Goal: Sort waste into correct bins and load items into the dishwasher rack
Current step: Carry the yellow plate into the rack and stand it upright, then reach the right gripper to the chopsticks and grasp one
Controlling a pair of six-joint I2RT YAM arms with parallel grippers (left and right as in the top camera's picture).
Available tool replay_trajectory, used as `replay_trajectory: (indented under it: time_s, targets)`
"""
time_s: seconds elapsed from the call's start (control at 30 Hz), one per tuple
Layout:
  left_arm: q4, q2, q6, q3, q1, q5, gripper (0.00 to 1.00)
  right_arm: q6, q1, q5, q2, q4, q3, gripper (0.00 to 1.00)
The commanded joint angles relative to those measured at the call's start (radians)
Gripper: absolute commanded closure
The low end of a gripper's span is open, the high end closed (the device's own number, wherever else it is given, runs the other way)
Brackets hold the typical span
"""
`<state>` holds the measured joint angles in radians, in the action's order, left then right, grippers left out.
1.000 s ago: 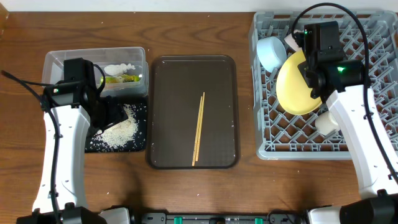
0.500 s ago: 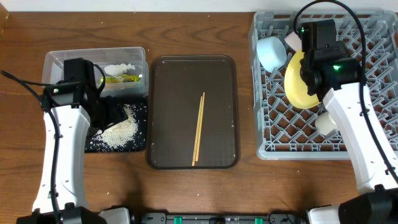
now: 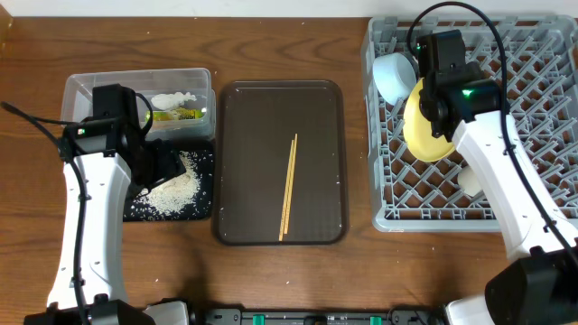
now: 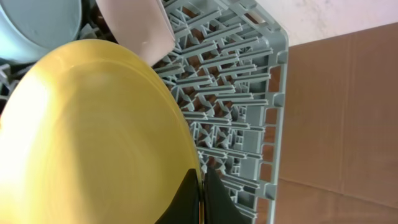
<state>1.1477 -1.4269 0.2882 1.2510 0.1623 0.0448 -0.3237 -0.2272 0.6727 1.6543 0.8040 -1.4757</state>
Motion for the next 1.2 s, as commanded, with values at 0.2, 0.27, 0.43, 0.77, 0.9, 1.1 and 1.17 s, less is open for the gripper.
replay_trajectory:
  time_s: [0.2, 0.27, 0.43, 0.77, 0.9, 1.1, 1.17]
  targets:
    - [0.004, 0.007, 0.002, -0.004, 0.000, -0.019, 0.22, 0.241, -0.042, -0.115, 0.002, -0.004, 0.006, 0.74]
    - [0.005, 0.007, 0.002, -0.004, 0.000, -0.019, 0.22, 0.304, -0.042, -0.145, -0.010, -0.003, 0.006, 0.72]
    - [0.013, 0.007, 0.002, -0.004, 0.000, -0.019, 0.22, 0.357, -0.042, -0.285, -0.079, -0.006, 0.004, 0.53]
    - [0.014, 0.007, 0.002, -0.004, 0.000, -0.019, 0.21, 0.481, -0.108, -0.856, -0.120, 0.031, 0.005, 0.54]
    - [0.014, 0.007, 0.002, -0.004, 0.000, -0.019, 0.21, 0.543, -0.206, -0.868, -0.072, 0.065, 0.005, 0.53]
    - [0.014, 0.007, 0.002, -0.004, 0.000, -0.019, 0.21, 0.624, -0.385, -0.864, 0.071, 0.068, 0.005, 0.52]
    - [0.014, 0.007, 0.002, -0.004, 0.000, -0.019, 0.21, 0.653, -0.424, -0.864, 0.118, 0.068, 0.005, 0.53]
